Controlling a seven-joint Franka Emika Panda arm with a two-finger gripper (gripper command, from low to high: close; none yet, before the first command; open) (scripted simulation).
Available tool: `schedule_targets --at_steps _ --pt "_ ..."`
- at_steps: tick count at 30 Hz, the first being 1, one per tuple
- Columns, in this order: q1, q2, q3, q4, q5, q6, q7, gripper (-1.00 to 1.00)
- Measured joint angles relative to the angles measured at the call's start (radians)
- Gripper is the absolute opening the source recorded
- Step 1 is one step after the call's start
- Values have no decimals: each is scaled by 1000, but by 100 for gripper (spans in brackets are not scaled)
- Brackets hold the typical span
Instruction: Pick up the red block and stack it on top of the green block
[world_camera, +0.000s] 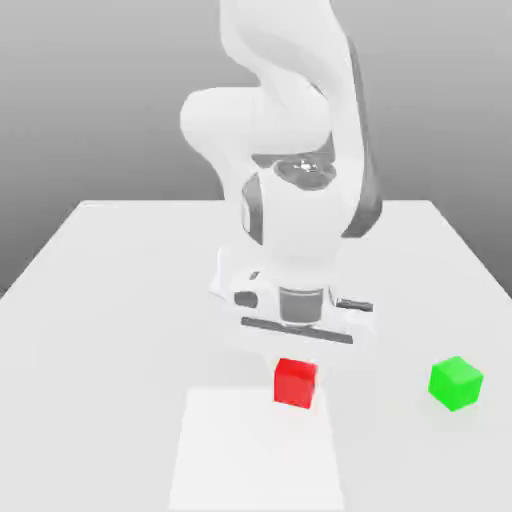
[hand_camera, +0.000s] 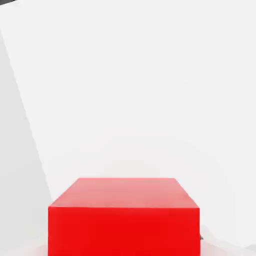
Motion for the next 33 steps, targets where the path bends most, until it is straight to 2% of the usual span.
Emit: schedule_targets --at_steps 5,16,20,30,31,33 --pt "38 -77 8 -7 50 -76 -20 -100" --pt "395 -35 216 195 36 -236 305 -100" --pt "452 5 193 220 -1 -215 358 -100" --pt "459 173 126 227 -156 -69 472 -100" --pt "464 185 119 226 -168 -59 480 100" --pt "464 185 119 226 -168 -59 480 100"
